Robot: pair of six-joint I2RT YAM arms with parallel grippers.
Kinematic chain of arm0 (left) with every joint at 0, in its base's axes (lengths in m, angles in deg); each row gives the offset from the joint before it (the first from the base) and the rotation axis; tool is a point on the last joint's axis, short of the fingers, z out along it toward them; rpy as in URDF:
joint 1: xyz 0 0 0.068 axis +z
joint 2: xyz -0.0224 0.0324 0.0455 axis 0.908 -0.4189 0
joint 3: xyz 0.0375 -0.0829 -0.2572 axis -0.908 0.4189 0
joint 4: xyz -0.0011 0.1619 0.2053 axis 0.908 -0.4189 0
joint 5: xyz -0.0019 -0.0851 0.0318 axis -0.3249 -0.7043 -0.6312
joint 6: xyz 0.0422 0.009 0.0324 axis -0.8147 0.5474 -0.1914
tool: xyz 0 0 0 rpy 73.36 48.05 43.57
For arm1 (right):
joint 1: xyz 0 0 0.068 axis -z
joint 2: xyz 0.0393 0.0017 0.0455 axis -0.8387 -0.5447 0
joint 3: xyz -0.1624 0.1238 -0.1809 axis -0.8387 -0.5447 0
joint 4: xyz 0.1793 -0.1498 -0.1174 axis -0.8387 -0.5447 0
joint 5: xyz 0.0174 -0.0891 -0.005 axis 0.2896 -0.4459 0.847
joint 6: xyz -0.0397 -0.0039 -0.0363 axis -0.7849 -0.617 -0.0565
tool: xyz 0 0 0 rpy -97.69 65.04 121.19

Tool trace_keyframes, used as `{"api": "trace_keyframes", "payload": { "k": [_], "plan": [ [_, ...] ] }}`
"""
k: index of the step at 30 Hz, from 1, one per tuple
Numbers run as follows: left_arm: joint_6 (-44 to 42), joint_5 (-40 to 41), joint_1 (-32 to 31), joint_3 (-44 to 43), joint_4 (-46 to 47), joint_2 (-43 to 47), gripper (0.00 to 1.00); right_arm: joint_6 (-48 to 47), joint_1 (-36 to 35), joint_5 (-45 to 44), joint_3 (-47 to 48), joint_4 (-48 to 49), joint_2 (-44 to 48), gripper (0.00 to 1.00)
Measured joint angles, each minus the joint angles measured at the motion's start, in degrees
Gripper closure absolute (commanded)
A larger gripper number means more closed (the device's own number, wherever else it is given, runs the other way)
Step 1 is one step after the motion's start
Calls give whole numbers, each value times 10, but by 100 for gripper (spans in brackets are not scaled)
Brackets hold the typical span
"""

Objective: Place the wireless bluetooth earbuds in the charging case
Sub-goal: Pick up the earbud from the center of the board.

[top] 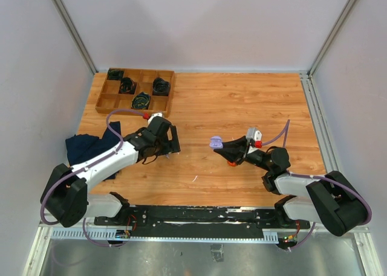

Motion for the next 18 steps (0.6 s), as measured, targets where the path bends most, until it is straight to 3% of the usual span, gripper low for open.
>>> {"api": "trace_keyframes", "payload": {
  "k": [10, 18],
  "plan": [
    [137, 52, 0, 13, 9, -67, 21, 0, 0, 0, 0, 0, -3, 99],
    [176, 72, 0, -13, -3, -128, 32, 0, 0, 0, 0, 0, -5, 99]
  ]
}}
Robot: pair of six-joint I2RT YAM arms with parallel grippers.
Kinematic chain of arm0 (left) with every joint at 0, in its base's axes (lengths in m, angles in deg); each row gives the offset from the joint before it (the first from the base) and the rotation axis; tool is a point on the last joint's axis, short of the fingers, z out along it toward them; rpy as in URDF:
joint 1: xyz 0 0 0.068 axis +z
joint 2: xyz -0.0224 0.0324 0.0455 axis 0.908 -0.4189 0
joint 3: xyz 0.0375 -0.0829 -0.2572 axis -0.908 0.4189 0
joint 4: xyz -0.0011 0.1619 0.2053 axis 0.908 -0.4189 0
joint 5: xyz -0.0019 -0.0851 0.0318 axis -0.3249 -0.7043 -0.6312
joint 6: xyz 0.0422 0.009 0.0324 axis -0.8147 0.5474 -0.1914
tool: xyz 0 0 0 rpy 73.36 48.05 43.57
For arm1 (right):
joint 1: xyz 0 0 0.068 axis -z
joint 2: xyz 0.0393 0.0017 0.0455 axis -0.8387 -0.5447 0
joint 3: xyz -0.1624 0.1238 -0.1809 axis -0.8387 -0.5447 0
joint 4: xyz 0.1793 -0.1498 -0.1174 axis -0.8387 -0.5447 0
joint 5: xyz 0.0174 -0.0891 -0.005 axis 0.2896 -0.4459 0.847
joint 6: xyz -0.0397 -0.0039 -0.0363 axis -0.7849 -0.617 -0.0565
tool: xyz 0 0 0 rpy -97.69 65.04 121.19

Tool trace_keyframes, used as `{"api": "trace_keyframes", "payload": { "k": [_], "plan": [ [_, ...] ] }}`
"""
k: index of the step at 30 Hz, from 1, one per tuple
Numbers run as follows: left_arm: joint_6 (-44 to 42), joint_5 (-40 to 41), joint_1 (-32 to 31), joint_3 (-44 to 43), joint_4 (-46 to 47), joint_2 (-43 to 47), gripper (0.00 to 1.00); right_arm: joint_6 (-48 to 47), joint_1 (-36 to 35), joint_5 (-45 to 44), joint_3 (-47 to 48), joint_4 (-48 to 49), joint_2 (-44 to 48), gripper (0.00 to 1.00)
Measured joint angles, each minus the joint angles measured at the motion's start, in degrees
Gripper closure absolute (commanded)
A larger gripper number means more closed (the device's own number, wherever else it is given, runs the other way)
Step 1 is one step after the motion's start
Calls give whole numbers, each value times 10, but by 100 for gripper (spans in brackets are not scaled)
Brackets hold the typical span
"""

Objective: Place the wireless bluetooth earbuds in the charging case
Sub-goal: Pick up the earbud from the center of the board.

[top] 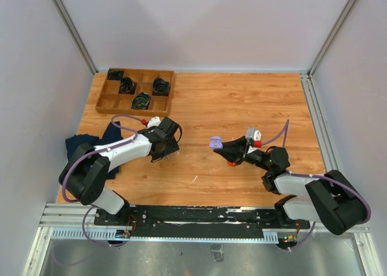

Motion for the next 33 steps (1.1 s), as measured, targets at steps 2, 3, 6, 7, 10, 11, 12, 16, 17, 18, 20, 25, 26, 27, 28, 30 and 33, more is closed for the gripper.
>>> {"api": "trace_keyframes", "payload": {
  "k": [2, 3, 6, 7, 10, 11, 12, 16, 17, 18, 20, 25, 26, 27, 28, 30, 33],
  "plan": [
    [5, 5, 0, -6, -1, -6, 37, 0, 0, 0, 0, 0, -2, 99],
    [7, 7, 0, -10, -3, -9, 39, 0, 0, 0, 0, 0, -3, 99],
    [8, 11, 0, -22, -9, -23, 46, 0, 0, 0, 0, 0, -3, 99],
    [9, 12, 0, -25, -10, -27, 47, 0, 0, 0, 0, 0, -3, 99],
    [9, 14, 0, -30, -16, -39, 52, 1, 0, 0, 0, 0, -3, 99],
    [9, 15, 0, -31, -19, -43, 54, 2, 0, 0, 1, 0, -3, 99],
    [9, 16, 0, -31, -22, -47, 55, 2, 0, 0, 1, 0, -3, 99],
    [9, 21, 0, -37, -33, -57, 58, 3, 0, 0, 1, 0, -3, 99],
    [9, 22, 0, -38, -33, -59, 60, 3, 0, 0, 1, 0, -3, 99],
    [9, 23, 0, -39, -33, -60, 61, 3, 0, 0, 1, 0, -3, 99],
    [7, 24, 0, -40, -35, -62, 63, 4, 0, 0, 1, 0, -3, 99],
    [3, 25, 0, -43, -36, -66, 67, 4, 0, 0, 1, 0, -3, 99],
    [2, 25, 0, -43, -36, -66, 68, 4, 0, 0, 1, 0, -3, 99],
    [0, 26, 0, -43, -36, -66, 69, 4, 0, 0, 1, 0, -3, 99],
    [-1, 26, 0, -43, -36, -66, 70, 4, 0, 0, 1, 0, -3, 99],
    [-8, 25, 0, -44, -37, -67, 71, 4, 0, 0, 1, 0, -3, 99],
    [-21, 23, 0, -50, -39, -72, 72, 4, 0, 0, 1, 0, -2, 99]
  ]
}}
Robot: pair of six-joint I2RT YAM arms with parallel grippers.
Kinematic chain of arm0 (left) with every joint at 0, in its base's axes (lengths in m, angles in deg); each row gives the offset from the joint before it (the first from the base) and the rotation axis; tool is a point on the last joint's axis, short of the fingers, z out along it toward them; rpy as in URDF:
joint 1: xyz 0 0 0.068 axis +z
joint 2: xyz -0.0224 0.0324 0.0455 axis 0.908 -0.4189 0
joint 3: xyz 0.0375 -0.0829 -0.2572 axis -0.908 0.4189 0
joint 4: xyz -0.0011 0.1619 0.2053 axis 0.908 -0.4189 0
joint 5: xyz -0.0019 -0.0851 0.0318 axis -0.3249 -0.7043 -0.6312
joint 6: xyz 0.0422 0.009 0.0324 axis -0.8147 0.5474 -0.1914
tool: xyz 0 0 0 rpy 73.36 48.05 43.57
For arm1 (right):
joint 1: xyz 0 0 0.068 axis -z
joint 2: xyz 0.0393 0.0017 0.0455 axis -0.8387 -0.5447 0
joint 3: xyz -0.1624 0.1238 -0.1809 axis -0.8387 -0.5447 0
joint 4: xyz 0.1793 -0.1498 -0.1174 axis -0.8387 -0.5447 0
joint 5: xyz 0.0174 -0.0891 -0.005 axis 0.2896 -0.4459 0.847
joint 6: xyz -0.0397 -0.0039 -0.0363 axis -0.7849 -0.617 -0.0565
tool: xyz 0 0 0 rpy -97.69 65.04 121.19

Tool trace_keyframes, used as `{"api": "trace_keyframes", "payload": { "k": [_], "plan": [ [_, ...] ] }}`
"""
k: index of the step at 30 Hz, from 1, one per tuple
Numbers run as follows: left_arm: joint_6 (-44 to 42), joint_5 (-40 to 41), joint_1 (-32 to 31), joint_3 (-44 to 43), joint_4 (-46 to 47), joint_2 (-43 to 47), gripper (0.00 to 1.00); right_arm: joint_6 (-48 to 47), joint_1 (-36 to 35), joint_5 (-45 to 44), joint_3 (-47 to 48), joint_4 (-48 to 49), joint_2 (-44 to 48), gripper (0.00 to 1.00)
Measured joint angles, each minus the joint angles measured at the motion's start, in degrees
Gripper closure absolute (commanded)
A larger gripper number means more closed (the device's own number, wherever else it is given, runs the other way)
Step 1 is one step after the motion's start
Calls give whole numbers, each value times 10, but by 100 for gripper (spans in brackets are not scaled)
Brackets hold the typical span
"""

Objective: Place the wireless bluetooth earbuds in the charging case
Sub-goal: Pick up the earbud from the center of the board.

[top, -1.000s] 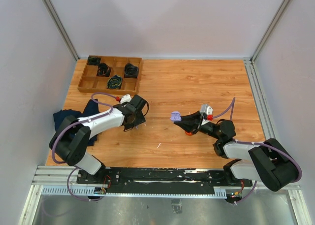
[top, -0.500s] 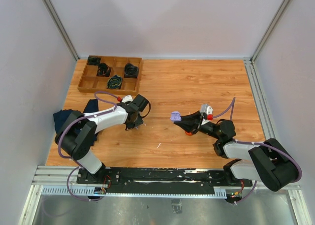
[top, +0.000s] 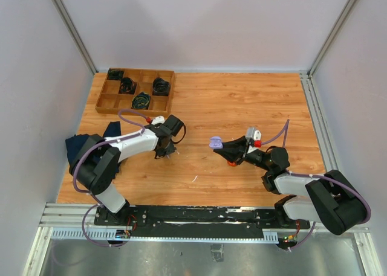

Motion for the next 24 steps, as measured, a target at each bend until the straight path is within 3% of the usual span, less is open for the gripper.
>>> {"api": "trace_keyframes", "payload": {
  "k": [14, 24],
  "plan": [
    [-59, -14, -10, -11, 0, -6, 75, 0, 0, 2, 1, 0, 1, 99],
    [-91, 47, -104, -35, 6, 68, 76, 0, 0, 3, 3, 0, -1, 99]
  ]
}}
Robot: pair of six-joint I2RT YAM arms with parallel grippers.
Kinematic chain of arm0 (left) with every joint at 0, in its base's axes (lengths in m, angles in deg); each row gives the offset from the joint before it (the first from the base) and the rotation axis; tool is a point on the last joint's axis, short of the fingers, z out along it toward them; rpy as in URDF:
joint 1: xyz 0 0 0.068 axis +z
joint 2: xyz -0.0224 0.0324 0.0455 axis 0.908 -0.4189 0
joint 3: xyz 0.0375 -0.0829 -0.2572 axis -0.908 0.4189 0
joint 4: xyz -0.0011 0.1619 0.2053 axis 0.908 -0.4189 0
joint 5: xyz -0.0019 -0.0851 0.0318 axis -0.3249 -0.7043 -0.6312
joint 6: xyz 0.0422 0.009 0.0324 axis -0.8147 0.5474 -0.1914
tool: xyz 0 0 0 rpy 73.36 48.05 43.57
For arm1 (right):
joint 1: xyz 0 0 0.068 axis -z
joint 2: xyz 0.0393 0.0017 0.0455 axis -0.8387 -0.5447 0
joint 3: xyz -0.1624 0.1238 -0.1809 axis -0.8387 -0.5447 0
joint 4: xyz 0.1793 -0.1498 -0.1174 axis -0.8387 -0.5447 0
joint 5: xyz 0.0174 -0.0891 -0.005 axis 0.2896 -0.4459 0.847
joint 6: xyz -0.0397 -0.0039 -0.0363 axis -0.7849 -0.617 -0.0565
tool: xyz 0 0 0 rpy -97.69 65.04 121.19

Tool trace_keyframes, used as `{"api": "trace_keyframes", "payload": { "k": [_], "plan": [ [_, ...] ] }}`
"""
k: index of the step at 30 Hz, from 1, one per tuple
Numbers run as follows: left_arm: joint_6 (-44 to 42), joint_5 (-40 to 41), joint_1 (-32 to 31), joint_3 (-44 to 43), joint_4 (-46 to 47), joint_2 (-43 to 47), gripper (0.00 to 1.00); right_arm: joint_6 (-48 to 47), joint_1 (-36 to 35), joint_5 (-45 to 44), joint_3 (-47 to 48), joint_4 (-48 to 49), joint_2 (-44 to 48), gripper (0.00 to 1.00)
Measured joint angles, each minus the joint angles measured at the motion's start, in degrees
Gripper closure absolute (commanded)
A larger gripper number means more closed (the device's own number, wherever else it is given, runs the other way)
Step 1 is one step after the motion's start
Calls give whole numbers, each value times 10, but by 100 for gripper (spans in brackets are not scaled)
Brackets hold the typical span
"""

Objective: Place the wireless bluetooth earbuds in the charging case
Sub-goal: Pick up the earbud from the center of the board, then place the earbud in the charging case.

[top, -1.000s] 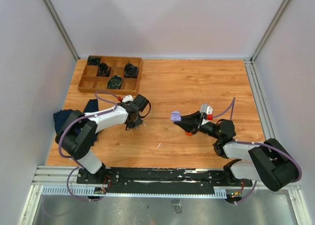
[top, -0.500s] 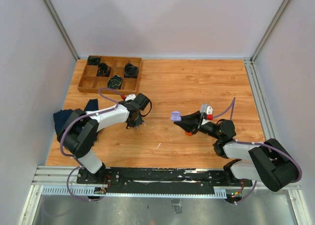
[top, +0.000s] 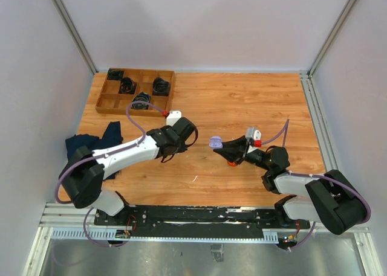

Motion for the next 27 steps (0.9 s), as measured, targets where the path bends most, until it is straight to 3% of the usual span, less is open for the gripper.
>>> {"api": "trace_keyframes", "payload": {
  "k": [10, 19, 27],
  "plan": [
    [-64, 99, -105, -4, 87, 97, 78, -11, 0, 0, 0, 1, 21, 99],
    [-186, 166, -203, 18, 283, 178, 79, -29, 0, -1, 7, 3, 38, 99],
    [-274, 171, -250, 40, 410, 187, 78, -45, 0, -1, 8, 4, 46, 99]
  ]
}}
